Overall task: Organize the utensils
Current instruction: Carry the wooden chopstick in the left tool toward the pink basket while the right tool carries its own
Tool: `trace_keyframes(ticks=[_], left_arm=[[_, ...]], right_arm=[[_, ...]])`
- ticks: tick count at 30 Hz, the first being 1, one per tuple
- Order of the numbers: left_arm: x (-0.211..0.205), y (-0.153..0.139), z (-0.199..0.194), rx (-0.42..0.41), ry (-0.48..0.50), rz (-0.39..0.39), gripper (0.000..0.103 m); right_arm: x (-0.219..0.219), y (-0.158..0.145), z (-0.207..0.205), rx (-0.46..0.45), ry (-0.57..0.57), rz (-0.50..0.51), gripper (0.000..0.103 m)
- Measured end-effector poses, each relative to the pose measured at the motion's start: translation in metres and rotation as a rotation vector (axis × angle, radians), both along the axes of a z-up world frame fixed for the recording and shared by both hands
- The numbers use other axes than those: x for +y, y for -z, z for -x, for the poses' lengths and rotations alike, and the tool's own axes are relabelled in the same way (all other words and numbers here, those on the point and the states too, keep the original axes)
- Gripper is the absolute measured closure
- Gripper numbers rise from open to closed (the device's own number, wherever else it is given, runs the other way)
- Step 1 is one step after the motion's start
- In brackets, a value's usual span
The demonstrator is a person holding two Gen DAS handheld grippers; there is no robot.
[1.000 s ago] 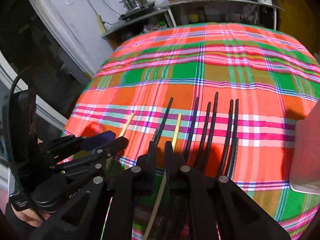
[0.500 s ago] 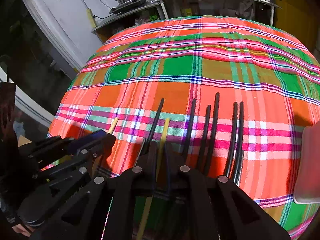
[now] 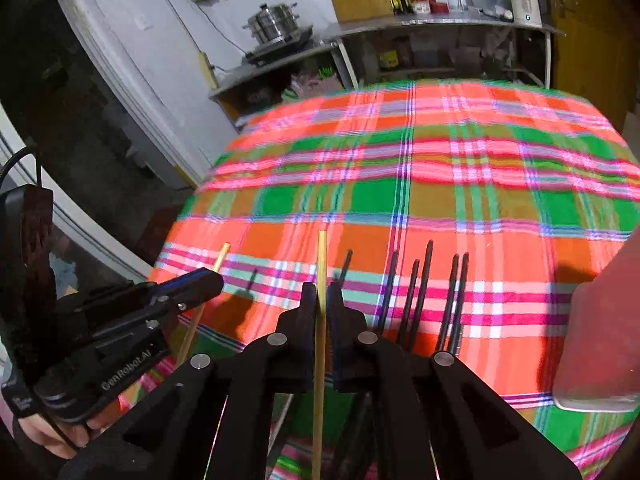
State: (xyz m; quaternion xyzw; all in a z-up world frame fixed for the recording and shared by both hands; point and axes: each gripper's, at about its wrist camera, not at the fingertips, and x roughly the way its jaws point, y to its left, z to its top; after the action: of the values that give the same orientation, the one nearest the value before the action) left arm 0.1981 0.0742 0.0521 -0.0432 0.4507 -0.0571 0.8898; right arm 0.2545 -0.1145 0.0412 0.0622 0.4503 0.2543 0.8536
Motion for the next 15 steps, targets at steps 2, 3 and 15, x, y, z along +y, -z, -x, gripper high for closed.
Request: trace_keyframes(ticks=[2, 3, 15], left_arm=[[-0.001, -0.014, 0.004, -0.028, 0.005, 0.017, 0.097], [-0.002, -0.022, 0.007, -0.045, 0.008, 0.019, 0.097], [-0.011, -0.059, 0.027, -0.139, 0.026, 0.071, 0.097]], right_arm=[[-0.005, -0.014, 0.006, -0.025, 0.001, -0.024, 0.098], [-0.009, -0.021, 0.009, -0.039, 0.003, -0.036, 0.098], [-0.030, -0.067, 0.035, -0.142, 0.009, -0.077, 0.098]])
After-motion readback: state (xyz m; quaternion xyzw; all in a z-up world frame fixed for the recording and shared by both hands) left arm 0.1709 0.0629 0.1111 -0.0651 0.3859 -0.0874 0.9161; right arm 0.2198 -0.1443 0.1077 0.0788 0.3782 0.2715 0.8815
